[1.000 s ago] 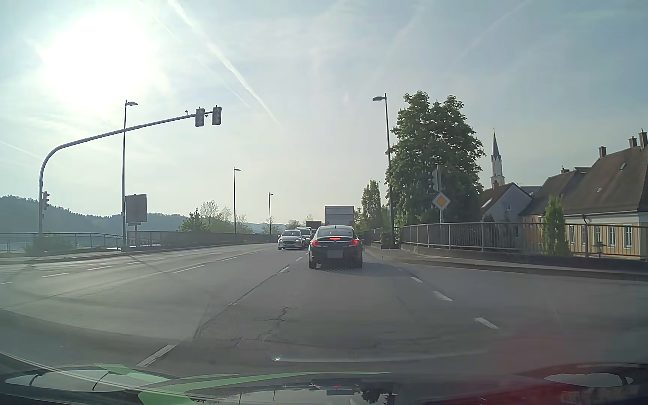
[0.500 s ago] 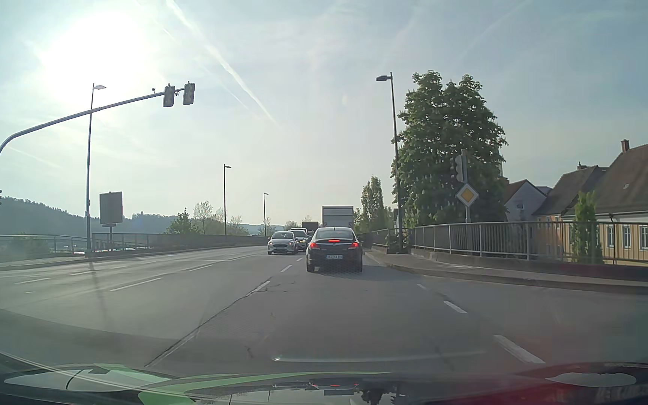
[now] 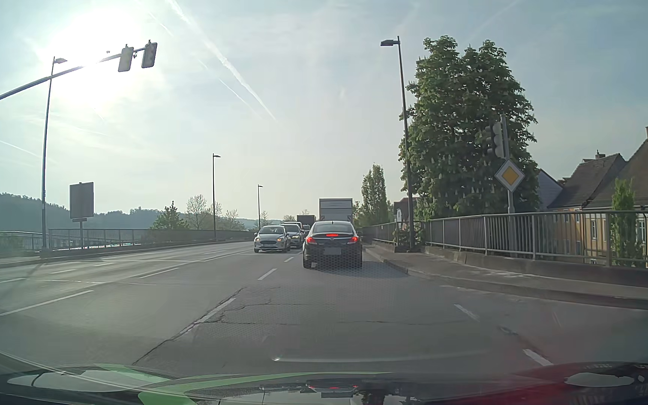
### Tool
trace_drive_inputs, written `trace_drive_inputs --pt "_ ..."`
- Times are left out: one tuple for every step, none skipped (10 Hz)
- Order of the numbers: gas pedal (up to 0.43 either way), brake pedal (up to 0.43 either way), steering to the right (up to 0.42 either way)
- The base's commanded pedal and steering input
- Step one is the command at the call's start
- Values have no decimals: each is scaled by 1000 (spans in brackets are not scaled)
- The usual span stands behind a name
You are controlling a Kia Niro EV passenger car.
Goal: Follow the waypoints while adhering to traffic rules and regulations
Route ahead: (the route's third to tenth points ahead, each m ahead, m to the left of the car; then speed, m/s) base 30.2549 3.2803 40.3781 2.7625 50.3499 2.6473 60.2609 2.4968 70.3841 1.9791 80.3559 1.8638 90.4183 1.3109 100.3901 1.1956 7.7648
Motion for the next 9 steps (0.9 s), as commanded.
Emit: trace_drive_inputs --pt "0 238 0" --pt "0 238 -1" --pt "0 238 0" --pt "0 232 -1" --pt "0 232 -1" --pt "0 232 -1" --pt "0 232 -1" --pt "0 232 -2" --pt "0 232 -1"
